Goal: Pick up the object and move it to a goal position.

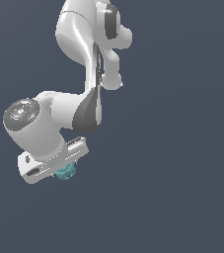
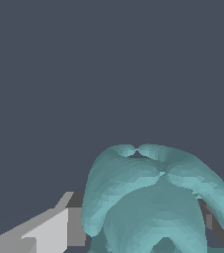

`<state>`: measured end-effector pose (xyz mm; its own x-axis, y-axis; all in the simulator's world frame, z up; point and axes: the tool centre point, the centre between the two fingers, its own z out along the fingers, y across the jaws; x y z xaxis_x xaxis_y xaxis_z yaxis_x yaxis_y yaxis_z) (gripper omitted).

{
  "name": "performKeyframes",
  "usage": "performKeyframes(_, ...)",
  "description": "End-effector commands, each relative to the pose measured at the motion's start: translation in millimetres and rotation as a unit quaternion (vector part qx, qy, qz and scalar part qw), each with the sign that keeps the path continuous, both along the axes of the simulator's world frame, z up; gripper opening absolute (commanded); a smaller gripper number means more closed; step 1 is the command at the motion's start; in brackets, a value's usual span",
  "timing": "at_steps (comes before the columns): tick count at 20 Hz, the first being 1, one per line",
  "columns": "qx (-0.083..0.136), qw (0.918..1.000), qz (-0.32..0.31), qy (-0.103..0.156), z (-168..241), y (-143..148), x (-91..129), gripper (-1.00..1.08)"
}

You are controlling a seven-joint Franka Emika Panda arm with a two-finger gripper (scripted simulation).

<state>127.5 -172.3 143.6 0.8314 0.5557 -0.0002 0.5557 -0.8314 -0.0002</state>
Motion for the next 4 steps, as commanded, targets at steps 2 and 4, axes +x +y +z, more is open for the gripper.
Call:
performKeyframes(2, 0.0, 1.0, 0.0, 0.0, 0.9, -1.2, 2.1, -1.0)
performKeyframes(4, 0.0, 1.0, 0.0, 0.0, 0.9, -1.2, 2.3, -1.0)
